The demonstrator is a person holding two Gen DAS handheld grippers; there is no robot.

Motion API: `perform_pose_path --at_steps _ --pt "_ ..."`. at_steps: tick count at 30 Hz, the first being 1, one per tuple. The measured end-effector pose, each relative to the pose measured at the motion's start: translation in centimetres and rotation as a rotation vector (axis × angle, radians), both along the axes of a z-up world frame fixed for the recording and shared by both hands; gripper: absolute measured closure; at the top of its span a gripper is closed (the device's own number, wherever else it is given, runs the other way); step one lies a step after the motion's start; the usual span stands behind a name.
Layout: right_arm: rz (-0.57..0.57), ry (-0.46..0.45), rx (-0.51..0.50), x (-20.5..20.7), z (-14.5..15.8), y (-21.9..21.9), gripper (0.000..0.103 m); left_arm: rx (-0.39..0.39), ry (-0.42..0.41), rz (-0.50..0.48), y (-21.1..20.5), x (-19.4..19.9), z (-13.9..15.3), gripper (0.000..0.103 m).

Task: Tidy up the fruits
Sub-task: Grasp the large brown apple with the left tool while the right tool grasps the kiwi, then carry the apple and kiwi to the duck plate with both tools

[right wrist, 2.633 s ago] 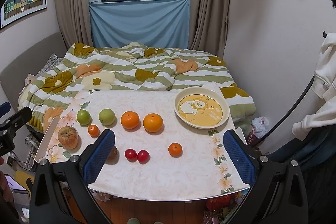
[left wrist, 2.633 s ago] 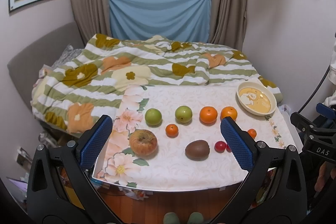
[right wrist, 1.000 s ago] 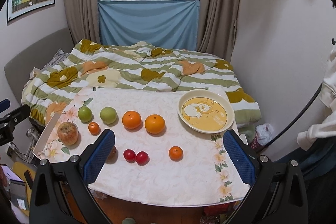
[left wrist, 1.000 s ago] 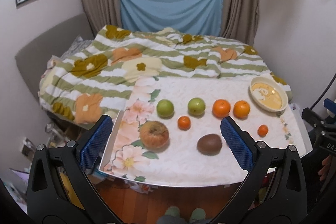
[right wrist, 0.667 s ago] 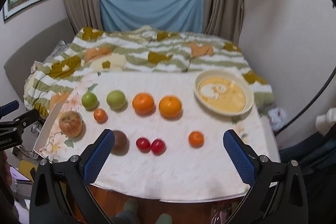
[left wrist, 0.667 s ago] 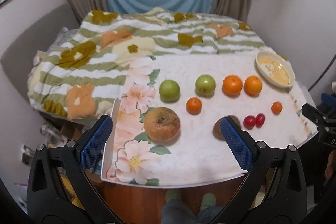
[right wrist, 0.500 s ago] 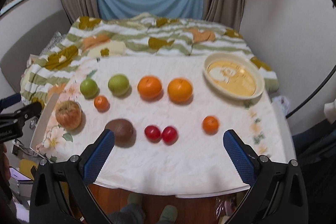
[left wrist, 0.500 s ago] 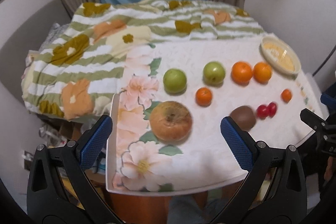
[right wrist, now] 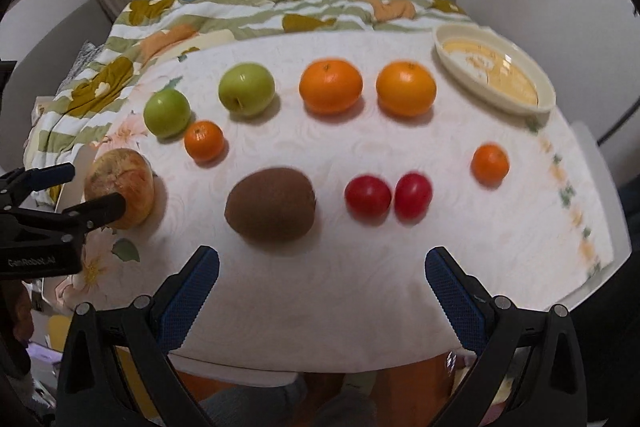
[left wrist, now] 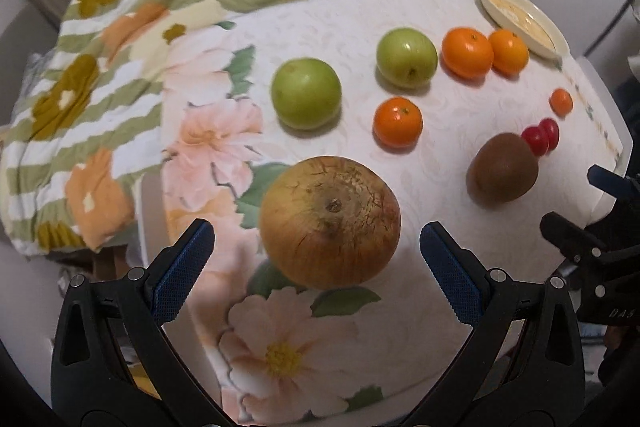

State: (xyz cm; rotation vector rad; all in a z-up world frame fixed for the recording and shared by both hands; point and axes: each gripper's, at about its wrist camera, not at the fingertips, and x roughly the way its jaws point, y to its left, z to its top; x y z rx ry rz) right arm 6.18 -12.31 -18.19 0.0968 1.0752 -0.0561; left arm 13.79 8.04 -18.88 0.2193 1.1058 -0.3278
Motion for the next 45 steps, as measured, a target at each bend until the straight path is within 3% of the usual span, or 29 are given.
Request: perform_pose_path --at_steps 7,13,19,21,28,30,38,45 --pt "-0.019 0.032 0.005 1.6 -1.4 1.2 0.004 0.015 0.025 -0.057 -0.9 1.1 -1.6 0.000" --pt "-0.010 0.054 0.016 2.8 -2.3 1.9 0.010 -0.018 0.066 -0.071 -0.9 1.6 -2.4 0.020" --pt "0.014 0.061 0.014 3.9 -2.8 2.4 0.014 -0.024 0.067 -0.056 -0.6 1.6 -2.4 0.020" --pt "0.029 0.065 0.015 4.3 -2.9 2.6 0.021 -0.013 0.062 -0.047 -0.2 1.7 -2.4 0.020" --pt "0.059 0.060 -0.007 5.3 -3.2 3.7 0.031 -0.005 0.054 -0.022 1.1 2.1 -2.4 0.020" --pt "0.057 0.059 -0.029 5.4 -3.2 3.9 0.042 -0.009 0.054 -0.015 1.4 2.0 -2.4 0.020" --pt "0.069 0.020 -0.036 5.4 -1.5 3.6 0.043 -0.038 0.027 0.000 1.6 1.6 -1.0 0.020" --pt "0.101 -0.055 -0.035 5.0 2.0 2.6 0.043 -0.066 -0.035 0.034 0.9 1.0 2.3 0.020"
